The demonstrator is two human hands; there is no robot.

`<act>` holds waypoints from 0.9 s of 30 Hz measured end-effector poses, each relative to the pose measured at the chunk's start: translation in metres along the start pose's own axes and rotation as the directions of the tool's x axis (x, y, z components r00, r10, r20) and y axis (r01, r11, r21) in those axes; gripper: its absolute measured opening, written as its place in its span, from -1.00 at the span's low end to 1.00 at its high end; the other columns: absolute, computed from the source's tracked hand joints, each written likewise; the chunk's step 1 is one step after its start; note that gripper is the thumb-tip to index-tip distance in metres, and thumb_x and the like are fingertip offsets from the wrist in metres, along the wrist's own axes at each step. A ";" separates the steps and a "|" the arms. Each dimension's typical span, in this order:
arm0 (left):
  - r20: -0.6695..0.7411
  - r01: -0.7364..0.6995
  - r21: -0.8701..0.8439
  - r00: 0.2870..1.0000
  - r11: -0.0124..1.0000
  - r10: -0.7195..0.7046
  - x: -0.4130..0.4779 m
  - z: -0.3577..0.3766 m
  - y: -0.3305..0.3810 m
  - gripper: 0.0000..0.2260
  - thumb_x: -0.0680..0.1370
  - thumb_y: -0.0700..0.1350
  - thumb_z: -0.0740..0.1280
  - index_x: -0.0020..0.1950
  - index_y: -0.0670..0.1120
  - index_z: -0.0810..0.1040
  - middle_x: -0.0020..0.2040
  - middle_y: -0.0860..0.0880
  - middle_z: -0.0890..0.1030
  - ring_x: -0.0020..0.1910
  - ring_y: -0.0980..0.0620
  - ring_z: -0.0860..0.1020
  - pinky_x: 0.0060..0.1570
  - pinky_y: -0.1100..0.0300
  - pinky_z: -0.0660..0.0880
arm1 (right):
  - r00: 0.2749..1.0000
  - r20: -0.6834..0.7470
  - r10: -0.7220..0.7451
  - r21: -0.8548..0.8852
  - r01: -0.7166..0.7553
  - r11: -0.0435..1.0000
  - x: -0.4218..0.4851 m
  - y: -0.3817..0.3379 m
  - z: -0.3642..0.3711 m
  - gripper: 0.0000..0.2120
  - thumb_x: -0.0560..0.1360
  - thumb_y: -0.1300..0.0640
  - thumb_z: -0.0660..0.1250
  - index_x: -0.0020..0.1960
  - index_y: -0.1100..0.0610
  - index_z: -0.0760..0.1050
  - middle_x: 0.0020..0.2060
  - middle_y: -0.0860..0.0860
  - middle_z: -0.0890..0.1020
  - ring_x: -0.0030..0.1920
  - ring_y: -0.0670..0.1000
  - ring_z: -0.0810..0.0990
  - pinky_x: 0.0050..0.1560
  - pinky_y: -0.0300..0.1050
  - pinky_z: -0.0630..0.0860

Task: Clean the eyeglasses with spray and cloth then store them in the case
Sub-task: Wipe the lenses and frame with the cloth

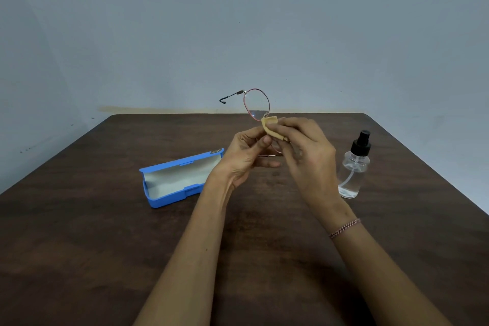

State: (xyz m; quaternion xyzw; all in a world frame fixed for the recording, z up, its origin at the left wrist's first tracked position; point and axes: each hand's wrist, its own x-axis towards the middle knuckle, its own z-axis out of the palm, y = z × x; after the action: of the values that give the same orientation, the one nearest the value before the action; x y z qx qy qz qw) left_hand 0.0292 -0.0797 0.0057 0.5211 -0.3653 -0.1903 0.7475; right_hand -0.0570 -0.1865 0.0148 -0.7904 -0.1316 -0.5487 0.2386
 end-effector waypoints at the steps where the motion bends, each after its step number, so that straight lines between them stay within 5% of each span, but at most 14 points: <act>1: 0.004 -0.002 -0.031 1.000 1.000 0.002 0.000 0.000 0.000 -0.57 0.13 0.21 0.56 -0.08 0.08 0.70 -0.26 0.06 0.67 -0.23 0.09 0.66 -0.36 0.26 0.58 | 1.000 -0.008 0.012 0.019 -0.012 1.000 0.000 -0.001 0.000 -0.77 0.43 0.39 0.36 0.07 0.26 0.61 -0.01 0.09 0.61 0.05 -0.01 0.52 0.13 -0.32 0.45; 5: 0.042 -0.029 -0.157 0.998 0.987 0.036 -0.001 -0.001 -0.001 -0.61 0.20 0.07 0.54 0.01 0.10 0.68 -0.21 0.06 0.69 -0.19 0.15 0.66 -0.27 0.28 0.59 | 0.999 -0.022 0.049 0.080 -0.047 0.996 0.000 -0.004 0.001 -0.76 0.42 0.40 0.38 0.07 0.25 0.61 0.00 0.08 0.60 0.08 -0.04 0.52 0.14 -0.24 0.48; 10: 0.028 -0.043 -0.267 0.998 0.963 0.053 0.001 -0.009 -0.003 -0.49 0.09 0.03 0.64 0.01 0.03 0.69 -0.12 0.04 0.69 -0.20 0.10 0.66 -0.27 0.25 0.61 | 0.993 0.085 -0.080 0.000 0.080 0.997 0.001 0.001 -0.003 -0.77 0.44 0.37 0.35 0.08 0.25 0.60 0.00 0.07 0.59 0.05 0.00 0.50 0.13 -0.26 0.45; 14: 0.046 -0.026 -0.254 0.998 0.967 0.038 0.000 -0.008 -0.004 -0.51 0.10 0.03 0.64 0.01 0.04 0.69 -0.02 0.05 0.69 -0.13 0.05 0.68 -0.25 0.24 0.61 | 0.994 0.096 -0.043 -0.111 0.053 0.992 0.004 0.008 -0.008 -0.73 0.47 0.31 0.26 0.14 0.25 0.58 0.02 0.09 0.58 0.05 0.02 0.48 0.11 -0.30 0.41; 21: 0.059 -0.027 -0.222 0.997 0.975 0.041 -0.001 -0.012 -0.002 -0.52 0.14 -0.02 0.63 0.03 0.00 0.68 -0.08 -0.01 0.70 -0.11 0.07 0.67 -0.16 0.21 0.60 | 0.973 0.177 -0.151 -0.049 0.162 0.986 0.003 0.005 -0.003 -0.67 0.43 0.43 0.31 0.16 0.24 0.57 0.07 0.12 0.55 0.09 0.05 0.44 0.15 -0.26 0.40; 27: 0.051 0.002 -0.228 0.999 0.974 0.010 -0.001 -0.009 -0.002 -0.51 0.11 -0.06 0.64 0.01 -0.09 0.68 -0.09 -0.05 0.70 -0.11 0.00 0.68 -0.22 0.19 0.61 | 0.989 0.132 -0.067 -0.158 0.088 0.984 0.004 0.009 -0.005 -0.66 0.42 0.45 0.24 0.14 0.24 0.57 0.07 0.14 0.52 0.09 0.05 0.40 0.10 -0.25 0.38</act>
State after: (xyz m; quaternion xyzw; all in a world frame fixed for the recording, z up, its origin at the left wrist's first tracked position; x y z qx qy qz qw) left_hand 0.0351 -0.0742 0.0021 0.4261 -0.3615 -0.2427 0.7930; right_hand -0.0548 -0.1968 0.0180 -0.8345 -0.1318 -0.5157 0.1428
